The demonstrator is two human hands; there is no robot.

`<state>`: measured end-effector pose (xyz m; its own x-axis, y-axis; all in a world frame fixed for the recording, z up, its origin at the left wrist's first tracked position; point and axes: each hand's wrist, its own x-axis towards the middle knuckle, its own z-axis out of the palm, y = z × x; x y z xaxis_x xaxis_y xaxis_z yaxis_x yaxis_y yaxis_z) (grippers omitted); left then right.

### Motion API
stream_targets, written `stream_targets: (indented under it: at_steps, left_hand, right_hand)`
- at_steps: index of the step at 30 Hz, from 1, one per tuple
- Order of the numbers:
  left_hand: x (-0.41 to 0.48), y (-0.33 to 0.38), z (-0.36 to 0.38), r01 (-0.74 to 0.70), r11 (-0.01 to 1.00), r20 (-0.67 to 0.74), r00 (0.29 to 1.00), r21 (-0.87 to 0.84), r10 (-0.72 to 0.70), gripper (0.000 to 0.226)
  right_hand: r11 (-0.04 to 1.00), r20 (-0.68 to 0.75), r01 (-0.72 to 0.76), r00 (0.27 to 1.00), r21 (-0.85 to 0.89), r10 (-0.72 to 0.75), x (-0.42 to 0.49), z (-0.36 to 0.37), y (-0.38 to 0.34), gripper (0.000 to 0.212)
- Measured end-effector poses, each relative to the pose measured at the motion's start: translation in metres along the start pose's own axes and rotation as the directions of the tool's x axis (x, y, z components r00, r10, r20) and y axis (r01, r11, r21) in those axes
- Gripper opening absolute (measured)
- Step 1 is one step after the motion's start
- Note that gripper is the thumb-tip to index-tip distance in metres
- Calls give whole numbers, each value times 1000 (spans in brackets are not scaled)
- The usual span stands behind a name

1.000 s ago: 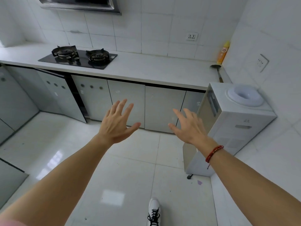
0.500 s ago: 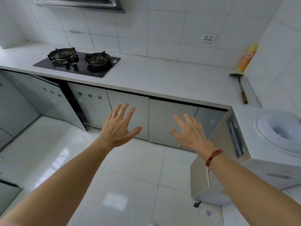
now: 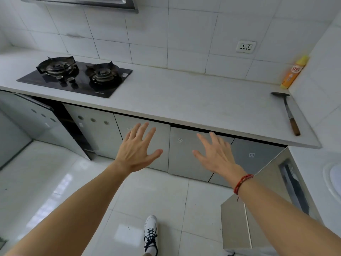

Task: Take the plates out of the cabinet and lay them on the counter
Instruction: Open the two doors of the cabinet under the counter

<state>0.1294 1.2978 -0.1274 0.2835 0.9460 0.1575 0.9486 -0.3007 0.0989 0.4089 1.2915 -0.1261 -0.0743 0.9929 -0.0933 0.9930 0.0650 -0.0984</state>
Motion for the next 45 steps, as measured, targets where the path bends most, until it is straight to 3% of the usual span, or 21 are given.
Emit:
stream_targets:
  at_steps: [18, 29, 36, 38, 40, 45]
  left_hand:
    - [163, -114, 66, -74, 986, 107, 990, -148, 91, 84]
    - [195, -129, 91, -43, 990, 164, 984, -136, 65, 85]
    - [212, -113, 115, 16, 980, 228, 973, -196, 30, 86]
    - [217, -105, 123, 147, 937, 266, 962, -317, -61, 82]
    - [223, -97, 133, 332, 828, 347, 920, -451, -180, 75]
    - [246, -77, 156, 657, 419, 552, 753, -627, -358, 66]
  right_hand:
    - [984, 99, -176, 980, 4, 175, 167, 11, -52, 67]
    - [984, 145, -171, 976, 42, 163, 211, 31, -46, 70]
    - [962, 148, -202, 973, 184, 176, 228, 52, -29, 68]
    - [921, 171, -245, 965, 303, 200, 232, 59, -25, 66]
    - [848, 213, -300, 950, 437, 227, 236, 69, -21, 66]
    - [504, 440, -551, 835, 665, 332, 257, 92, -20, 63]
